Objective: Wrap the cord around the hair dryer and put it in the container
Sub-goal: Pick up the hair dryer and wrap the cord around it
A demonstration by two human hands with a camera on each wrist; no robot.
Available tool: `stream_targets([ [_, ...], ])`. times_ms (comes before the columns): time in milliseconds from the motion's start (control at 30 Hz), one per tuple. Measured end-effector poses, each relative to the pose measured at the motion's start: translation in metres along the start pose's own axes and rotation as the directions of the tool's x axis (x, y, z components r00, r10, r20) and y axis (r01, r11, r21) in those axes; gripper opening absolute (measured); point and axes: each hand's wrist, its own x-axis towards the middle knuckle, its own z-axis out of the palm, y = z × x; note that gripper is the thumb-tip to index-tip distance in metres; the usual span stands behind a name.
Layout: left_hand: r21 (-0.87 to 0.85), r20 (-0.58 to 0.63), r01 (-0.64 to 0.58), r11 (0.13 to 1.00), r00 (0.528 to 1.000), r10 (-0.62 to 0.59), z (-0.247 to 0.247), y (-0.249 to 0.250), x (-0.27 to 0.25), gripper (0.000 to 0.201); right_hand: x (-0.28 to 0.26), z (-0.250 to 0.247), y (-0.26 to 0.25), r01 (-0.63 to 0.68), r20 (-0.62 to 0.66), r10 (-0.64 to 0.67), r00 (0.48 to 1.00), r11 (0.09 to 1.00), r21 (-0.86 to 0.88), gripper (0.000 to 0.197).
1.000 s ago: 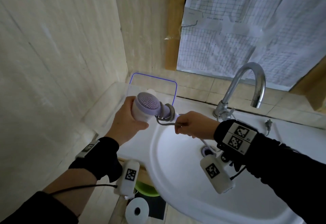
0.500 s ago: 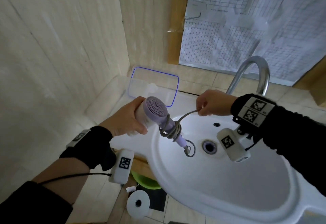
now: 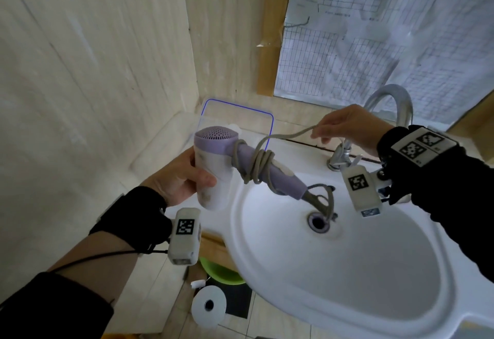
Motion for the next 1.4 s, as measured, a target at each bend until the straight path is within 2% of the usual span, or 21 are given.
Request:
stream_targets([
  [200,-0.202,0.015,-0.075,0.976,0.997,0.080,0.027,0.001,0.008,0.049,-0.002,0.018,0.003,-0.016,-0.044,0.023,0.999,0.988,0.150,0.012],
  [300,-0.275,0.011,-0.111,0.955,0.993,0.119,0.039,0.000,0.015,0.059,0.000,0.033,0.011,-0.163,-0.061,0.186,0.981,0.947,0.276,0.031],
  [333,-0.294,-0.015,-0.120,0.948,0.992,0.121,0.043,0.000,0.017,0.060,0.001,0.040,0.015,-0.203,-0.055,0.222,0.973,0.950,0.237,0.034],
  [433,-0.335,-0.093,-0.146,0.931,0.988,0.121,0.056,-0.001,0.025,0.052,0.004,0.060,0.025,-0.088,-0.101,0.090,0.991,0.996,0.018,0.033],
  [567,-0.349,-0.149,-0.200,0.915,0.976,0.157,0.067,0.000,0.032,0.047,0.003,0.078,0.022,-0.057,-0.118,0.048,0.992,0.995,-0.079,0.035],
  [667,-0.278,-0.176,-0.233,0.932,0.966,0.189,0.069,0.004,0.037,0.059,-0.003,0.088,0.016,-0.025,-0.058,0.012,0.998,0.971,-0.236,0.036],
  [800,-0.140,-0.254,-0.259,0.956,0.942,0.218,0.067,0.009,0.039,0.071,-0.014,0.096,0.008,0.094,0.061,-0.074,0.995,0.879,-0.467,0.038],
  [900,0.025,-0.320,-0.264,0.964,0.912,0.258,0.061,0.011,0.040,0.090,-0.026,0.095,0.003,0.181,0.163,-0.109,0.981,0.822,-0.540,0.036],
  [1000,0.173,-0.369,-0.230,0.958,0.886,0.280,0.052,0.008,0.040,0.092,-0.037,0.088,-0.002,0.240,0.227,-0.129,0.965,0.779,-0.580,0.033],
  [1133,0.235,-0.414,-0.158,0.959,0.877,0.246,0.045,0.001,0.036,0.074,-0.047,0.071,-0.012,0.299,0.236,-0.193,0.953,0.740,-0.603,0.028],
  [1300,0.289,-0.357,-0.121,0.950,0.907,0.225,0.041,-0.009,0.032,0.087,-0.049,0.043,-0.037,0.350,0.162,-0.317,0.935,0.742,-0.571,0.018],
  [1400,0.320,-0.315,-0.095,0.943,0.928,0.200,0.044,-0.008,0.027,0.077,-0.045,0.029,-0.050,0.372,0.155,-0.350,0.924,0.722,-0.584,0.016],
])
